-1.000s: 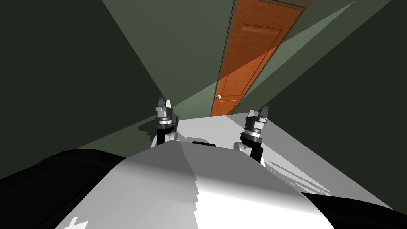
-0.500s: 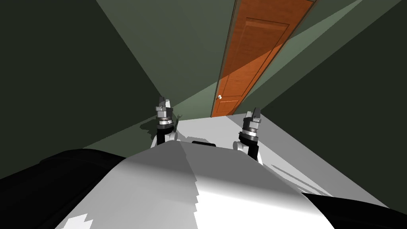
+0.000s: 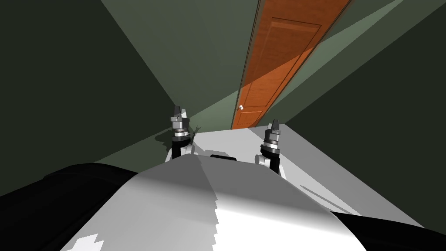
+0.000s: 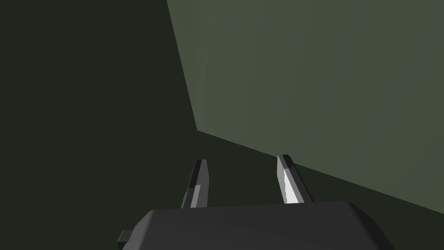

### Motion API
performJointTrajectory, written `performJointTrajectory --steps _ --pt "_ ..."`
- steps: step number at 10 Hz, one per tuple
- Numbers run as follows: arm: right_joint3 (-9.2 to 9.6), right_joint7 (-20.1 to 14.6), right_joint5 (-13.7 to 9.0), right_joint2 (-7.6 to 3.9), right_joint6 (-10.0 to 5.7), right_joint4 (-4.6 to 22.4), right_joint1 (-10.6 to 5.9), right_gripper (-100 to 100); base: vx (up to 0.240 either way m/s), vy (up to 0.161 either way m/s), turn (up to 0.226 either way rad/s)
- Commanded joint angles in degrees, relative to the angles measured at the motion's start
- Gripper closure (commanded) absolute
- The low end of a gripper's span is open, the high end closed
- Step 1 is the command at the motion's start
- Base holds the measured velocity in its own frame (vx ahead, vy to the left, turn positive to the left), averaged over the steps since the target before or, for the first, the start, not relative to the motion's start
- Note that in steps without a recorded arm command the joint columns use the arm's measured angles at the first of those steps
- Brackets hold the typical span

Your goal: Pull the door open

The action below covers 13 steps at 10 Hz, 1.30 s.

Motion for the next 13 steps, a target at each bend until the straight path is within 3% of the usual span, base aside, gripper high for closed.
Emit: performJointTrajectory --steps 1,13 --pt "-0.07 1.2 0.7 -0.19 -0.59 1.9 -0.77 -100 0.091 -0.015 0.013" --pt "-1.65 10.0 5.7 -2.34 -4.77 17.6 -6.40 -100 0.097 -0.020 0.020"
